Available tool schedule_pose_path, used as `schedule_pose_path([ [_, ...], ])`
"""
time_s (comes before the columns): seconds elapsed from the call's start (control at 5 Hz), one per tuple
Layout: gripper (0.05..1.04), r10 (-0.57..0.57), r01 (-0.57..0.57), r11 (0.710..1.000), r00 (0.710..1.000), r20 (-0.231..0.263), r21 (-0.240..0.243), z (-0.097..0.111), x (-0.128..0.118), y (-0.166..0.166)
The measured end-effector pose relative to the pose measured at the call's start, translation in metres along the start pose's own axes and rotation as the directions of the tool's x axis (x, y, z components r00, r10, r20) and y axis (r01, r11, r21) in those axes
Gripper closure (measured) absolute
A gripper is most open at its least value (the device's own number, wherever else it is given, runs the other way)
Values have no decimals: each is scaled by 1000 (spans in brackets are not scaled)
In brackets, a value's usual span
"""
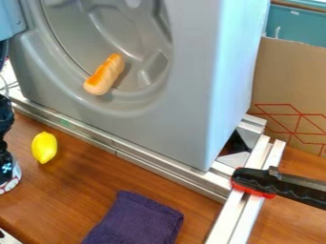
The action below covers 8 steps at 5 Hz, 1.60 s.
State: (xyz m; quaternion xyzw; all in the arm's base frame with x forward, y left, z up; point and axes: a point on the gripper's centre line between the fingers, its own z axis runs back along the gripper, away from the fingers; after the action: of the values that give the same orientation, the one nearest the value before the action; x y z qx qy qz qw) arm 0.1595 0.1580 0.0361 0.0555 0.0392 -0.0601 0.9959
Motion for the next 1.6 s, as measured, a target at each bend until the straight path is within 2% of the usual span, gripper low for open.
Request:
schedule_pose_path([
  [0.2, 83, 10, -10, 1000, 1000, 11, 17, -12, 5, 22],
  [0.4, 83, 7, -7, 1000, 1000, 24, 10, -17, 13, 39],
  [0.6, 83, 62, -63, 997, 998, 27, 34, -22, 14, 56],
  [0.8, 83, 110, -110, 992, 994, -1, 65, -30, 13, 63],
  [1.0, 83, 134, -131, 989, 990, -40, 67, -42, 12, 66],
  [1.2, 83, 147, -146, 987, 989, -21, 65, -43, 16, 66],
  [1.6, 83, 149, -149, 989, 989, 19, -5, -46, 24, 49],
])
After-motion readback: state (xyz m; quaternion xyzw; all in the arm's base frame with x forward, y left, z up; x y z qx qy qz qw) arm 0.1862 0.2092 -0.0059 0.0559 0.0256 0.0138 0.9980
